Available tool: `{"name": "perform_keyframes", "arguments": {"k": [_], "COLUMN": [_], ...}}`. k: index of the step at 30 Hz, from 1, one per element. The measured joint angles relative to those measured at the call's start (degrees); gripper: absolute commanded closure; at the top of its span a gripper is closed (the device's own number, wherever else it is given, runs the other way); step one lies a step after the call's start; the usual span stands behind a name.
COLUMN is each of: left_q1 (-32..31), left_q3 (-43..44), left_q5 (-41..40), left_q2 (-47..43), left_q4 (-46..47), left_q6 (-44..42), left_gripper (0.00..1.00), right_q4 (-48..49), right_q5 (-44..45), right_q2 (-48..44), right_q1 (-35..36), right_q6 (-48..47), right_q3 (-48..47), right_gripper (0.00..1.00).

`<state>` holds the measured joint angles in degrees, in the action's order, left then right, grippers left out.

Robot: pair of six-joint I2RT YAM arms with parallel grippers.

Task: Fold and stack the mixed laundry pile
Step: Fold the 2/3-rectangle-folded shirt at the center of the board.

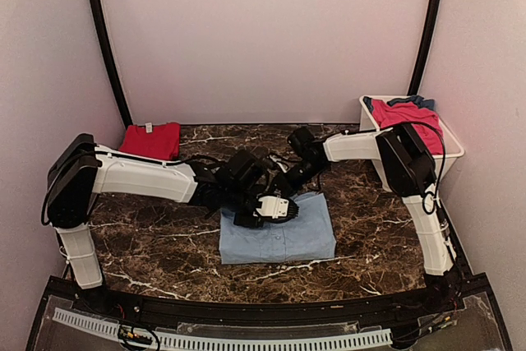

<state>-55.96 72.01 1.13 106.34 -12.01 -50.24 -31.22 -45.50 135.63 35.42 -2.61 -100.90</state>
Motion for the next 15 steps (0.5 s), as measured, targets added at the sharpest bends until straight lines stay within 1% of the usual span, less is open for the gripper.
{"name": "perform_keyframes", "arguments": {"k": [3,9,12,15], "left_q1": [0.0,-0.9,-3.3,-6.1], "left_q3": [-1.8,-4.8,-8.5,-11.9], "left_q5": [-1.0,0.1,0.3,0.8], "left_q2": [1.0,0.7,-0.3,-2.0], "left_q4": [3.5,5.8,6.8,7.3], "left_q6": [-2.2,-3.1,-2.6,-1.4], "left_gripper": [1.0,1.0,1.0,1.0], "right_q4": [1.5,5.0,6.7,7.6], "right_q5": [-1.0,-1.7,-1.8,-1.9], "right_q2": [-0.7,-3.6,-6.0,-8.6], "right_q1": [0.8,3.0,4.2,5.4], "right_q6": [0.2,1.7,3.4,4.9], "right_q3": [1.9,7.8,12.1,16.3], "right_gripper": [0.82,0.83,0.82,0.79]}}
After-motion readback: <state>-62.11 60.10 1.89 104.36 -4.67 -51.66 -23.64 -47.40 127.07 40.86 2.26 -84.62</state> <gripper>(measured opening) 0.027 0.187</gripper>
